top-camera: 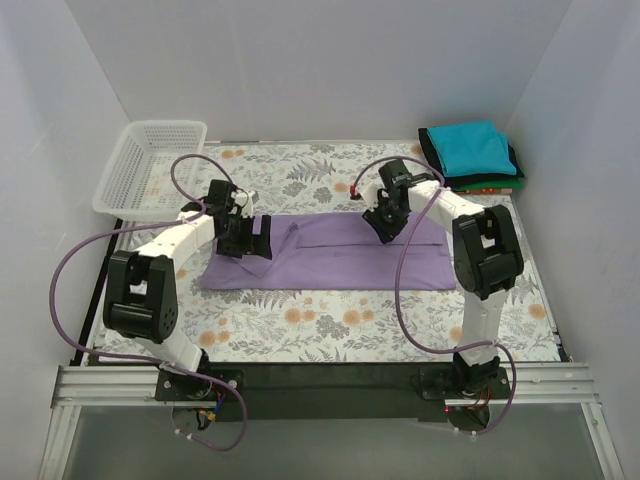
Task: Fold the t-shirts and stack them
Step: Fold the tshirt
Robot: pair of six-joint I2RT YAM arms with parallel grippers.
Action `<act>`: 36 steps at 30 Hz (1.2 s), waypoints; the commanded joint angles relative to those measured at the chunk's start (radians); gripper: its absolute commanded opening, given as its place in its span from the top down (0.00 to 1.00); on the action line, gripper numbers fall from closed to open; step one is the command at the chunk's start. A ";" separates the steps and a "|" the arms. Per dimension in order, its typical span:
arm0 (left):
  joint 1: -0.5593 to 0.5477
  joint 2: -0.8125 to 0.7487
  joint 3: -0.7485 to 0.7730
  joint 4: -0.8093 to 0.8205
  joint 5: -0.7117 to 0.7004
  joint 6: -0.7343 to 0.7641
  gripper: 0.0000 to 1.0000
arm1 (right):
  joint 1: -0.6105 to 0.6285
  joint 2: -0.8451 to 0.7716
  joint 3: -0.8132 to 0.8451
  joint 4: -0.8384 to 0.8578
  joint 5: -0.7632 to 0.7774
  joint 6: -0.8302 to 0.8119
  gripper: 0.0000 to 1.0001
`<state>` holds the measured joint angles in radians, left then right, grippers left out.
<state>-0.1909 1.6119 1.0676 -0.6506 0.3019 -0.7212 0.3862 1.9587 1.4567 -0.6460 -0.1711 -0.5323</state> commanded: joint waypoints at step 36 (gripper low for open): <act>-0.045 0.250 0.380 0.086 -0.006 -0.076 0.18 | 0.155 -0.135 -0.104 -0.190 -0.435 -0.009 0.65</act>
<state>-0.2386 1.8977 1.5646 -0.6121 0.2272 -0.7219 0.5102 1.8046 1.3495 -0.8703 -0.6010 -0.5880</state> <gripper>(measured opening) 0.861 0.358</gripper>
